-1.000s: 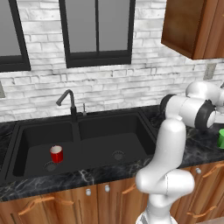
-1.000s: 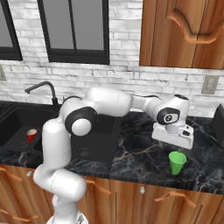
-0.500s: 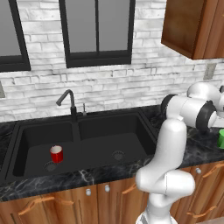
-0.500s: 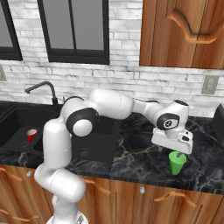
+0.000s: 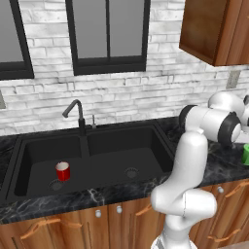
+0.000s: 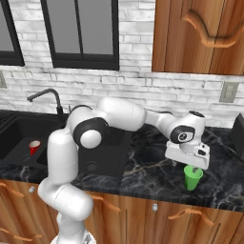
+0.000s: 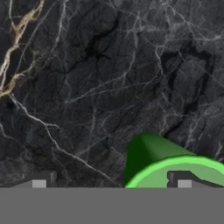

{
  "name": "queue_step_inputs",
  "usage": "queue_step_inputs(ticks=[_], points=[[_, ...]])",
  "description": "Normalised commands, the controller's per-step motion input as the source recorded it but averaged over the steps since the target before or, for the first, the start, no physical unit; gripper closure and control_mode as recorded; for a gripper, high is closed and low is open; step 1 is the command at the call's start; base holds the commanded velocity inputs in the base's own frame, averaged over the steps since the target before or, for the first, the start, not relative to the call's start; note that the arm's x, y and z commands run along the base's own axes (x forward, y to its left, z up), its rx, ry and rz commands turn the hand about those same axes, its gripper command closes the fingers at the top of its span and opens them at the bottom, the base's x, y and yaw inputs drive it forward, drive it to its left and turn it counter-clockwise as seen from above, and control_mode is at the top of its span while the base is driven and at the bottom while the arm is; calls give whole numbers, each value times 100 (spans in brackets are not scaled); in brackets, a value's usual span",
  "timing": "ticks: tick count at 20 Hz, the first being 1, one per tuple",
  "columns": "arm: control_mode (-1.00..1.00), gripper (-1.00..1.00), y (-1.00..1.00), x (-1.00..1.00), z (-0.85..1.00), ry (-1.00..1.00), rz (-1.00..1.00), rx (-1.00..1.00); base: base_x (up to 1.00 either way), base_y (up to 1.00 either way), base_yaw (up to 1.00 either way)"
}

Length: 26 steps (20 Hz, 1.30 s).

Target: Place the mug in the left basin and the cup in the right basin of the sink.

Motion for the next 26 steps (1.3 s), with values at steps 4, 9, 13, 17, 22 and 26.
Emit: queue_step_inputs(ticks=[4,9,13,17,22,26], points=[[-100,-100,-10,8,-12,0,2,0,0,0,0],[-100,-100,0,8,-13,0,2,0,0,0,0],[-100,-100,4,-3,-15,0,-1,1,0,0,0],[-100,-100,3,-14,-23,3,-4,2,0,0,0],[-100,100,13,-3,-23,1,-3,2,0,0,0],[-100,100,3,0,0,0,-1,0,0,0,0]])
